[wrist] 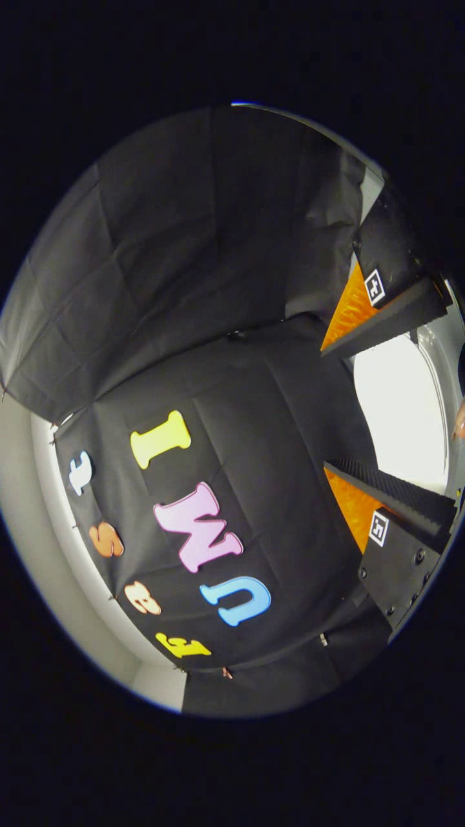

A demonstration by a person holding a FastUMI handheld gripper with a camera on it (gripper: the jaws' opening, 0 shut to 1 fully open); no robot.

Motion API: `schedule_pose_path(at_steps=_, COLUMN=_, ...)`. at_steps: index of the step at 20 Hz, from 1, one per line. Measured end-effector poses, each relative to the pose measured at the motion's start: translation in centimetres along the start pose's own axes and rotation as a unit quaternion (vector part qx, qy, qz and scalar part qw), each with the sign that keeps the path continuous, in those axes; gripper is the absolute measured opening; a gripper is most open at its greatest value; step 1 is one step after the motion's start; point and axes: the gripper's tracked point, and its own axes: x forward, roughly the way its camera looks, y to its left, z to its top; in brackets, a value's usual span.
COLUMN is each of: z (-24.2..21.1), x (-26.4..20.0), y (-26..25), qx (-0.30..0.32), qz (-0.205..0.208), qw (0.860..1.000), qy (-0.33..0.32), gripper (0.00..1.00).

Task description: Open the toilet lid.

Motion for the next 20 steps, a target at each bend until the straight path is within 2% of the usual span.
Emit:
schedule_pose_path(at_steps=5, z=-3.7, x=3.2, y=-6.1, qx=0.06, qz=-0.035, qw=0.997, qy=0.015, gripper=0.99)
schedule_pose_path(at_steps=9, z=-7.8, x=5.2, y=-11.6, qx=0.135, qz=-0.069, qw=0.988, qy=0.04, gripper=0.99)
schedule_pose_path(at_steps=14, z=-12.2, x=6.8, y=-16.5, qx=0.192, qz=-0.091, qw=0.975, qy=0.06, gripper=0.99)
schedule_pose_path(at_steps=20, z=-19.3, x=8.3, y=-19.9, qx=0.294, qz=-0.086, qw=0.943, qy=0.126, gripper=0.98)
